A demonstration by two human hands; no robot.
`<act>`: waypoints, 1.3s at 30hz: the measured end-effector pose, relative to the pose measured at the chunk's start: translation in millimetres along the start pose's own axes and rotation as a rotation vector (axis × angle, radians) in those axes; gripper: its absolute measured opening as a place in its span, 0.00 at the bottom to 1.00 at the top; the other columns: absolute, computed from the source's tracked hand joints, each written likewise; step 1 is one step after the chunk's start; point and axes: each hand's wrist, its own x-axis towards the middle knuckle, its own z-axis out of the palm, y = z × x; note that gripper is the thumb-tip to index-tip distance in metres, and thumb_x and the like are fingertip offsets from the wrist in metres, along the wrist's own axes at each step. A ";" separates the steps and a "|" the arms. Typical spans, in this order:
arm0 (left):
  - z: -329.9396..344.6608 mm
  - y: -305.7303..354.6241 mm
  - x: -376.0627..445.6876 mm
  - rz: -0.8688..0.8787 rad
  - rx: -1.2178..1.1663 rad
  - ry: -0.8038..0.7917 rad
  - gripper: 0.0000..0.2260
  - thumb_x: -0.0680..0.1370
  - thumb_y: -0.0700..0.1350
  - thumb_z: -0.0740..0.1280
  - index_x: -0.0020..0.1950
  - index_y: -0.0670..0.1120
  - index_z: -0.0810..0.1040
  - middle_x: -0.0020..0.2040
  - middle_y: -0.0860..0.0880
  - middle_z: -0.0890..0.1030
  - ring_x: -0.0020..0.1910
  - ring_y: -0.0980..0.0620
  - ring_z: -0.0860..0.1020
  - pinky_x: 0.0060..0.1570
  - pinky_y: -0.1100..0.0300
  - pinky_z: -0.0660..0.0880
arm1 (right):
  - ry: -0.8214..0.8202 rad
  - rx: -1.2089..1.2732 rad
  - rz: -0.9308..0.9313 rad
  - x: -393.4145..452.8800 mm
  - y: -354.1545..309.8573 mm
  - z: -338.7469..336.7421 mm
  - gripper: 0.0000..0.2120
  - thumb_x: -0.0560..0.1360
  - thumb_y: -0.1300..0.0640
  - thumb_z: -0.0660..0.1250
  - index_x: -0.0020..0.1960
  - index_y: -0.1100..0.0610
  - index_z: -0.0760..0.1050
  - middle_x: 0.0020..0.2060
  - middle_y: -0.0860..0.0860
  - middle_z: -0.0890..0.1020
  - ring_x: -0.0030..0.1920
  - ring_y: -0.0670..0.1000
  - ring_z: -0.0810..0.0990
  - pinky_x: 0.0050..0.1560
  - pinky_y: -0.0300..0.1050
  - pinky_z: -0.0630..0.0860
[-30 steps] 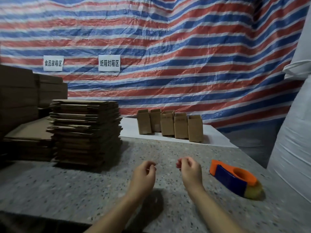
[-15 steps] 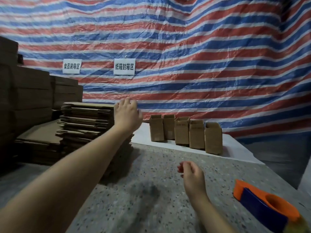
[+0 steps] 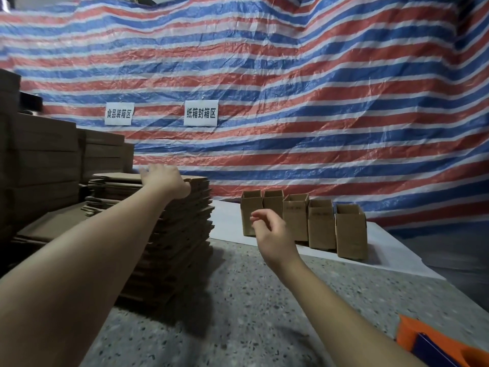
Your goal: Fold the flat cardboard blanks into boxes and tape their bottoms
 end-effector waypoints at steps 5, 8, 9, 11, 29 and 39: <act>2.2 -1.2 -7.8 -0.048 -0.027 -0.072 0.20 0.76 0.52 0.61 0.66 0.48 0.72 0.61 0.43 0.77 0.63 0.39 0.73 0.68 0.31 0.59 | -0.035 -0.009 -0.004 4.3 1.3 11.0 0.08 0.82 0.55 0.60 0.58 0.48 0.73 0.50 0.39 0.77 0.52 0.41 0.76 0.45 0.31 0.70; 4.5 -0.3 -12.6 -0.056 0.025 0.000 0.18 0.78 0.55 0.60 0.63 0.48 0.74 0.58 0.44 0.79 0.60 0.40 0.75 0.69 0.32 0.58 | -0.030 -0.020 0.032 5.5 3.7 13.1 0.07 0.82 0.55 0.60 0.59 0.48 0.73 0.50 0.39 0.76 0.51 0.40 0.75 0.44 0.31 0.69; 5.0 -1.2 -13.3 -0.050 0.021 0.030 0.17 0.79 0.58 0.60 0.61 0.48 0.75 0.56 0.44 0.80 0.59 0.40 0.75 0.69 0.33 0.58 | -0.029 -0.025 0.046 5.8 4.7 13.6 0.08 0.82 0.55 0.59 0.60 0.48 0.73 0.50 0.40 0.76 0.51 0.40 0.75 0.43 0.31 0.69; 2.9 -3.4 -14.2 -0.022 -0.071 0.097 0.18 0.80 0.61 0.60 0.56 0.48 0.77 0.50 0.46 0.81 0.57 0.41 0.77 0.70 0.33 0.54 | -0.027 -0.040 0.068 6.6 5.1 13.5 0.09 0.83 0.54 0.59 0.61 0.50 0.73 0.50 0.40 0.76 0.51 0.40 0.74 0.43 0.31 0.69; -89.9 20.1 -67.0 0.459 -1.041 0.669 0.06 0.76 0.46 0.72 0.52 0.48 0.84 0.44 0.53 0.83 0.43 0.57 0.78 0.42 0.67 0.72 | 0.100 -0.142 0.204 83.4 -65.7 -59.5 0.27 0.84 0.42 0.55 0.76 0.58 0.63 0.71 0.58 0.71 0.66 0.59 0.72 0.59 0.52 0.68; -109.3 49.7 -109.3 0.393 -1.469 0.211 0.05 0.76 0.51 0.73 0.46 0.51 0.80 0.46 0.49 0.84 0.47 0.50 0.82 0.48 0.54 0.80 | 0.339 0.156 0.215 84.2 -92.2 -125.2 0.35 0.79 0.31 0.53 0.75 0.55 0.66 0.70 0.56 0.74 0.68 0.59 0.75 0.61 0.56 0.76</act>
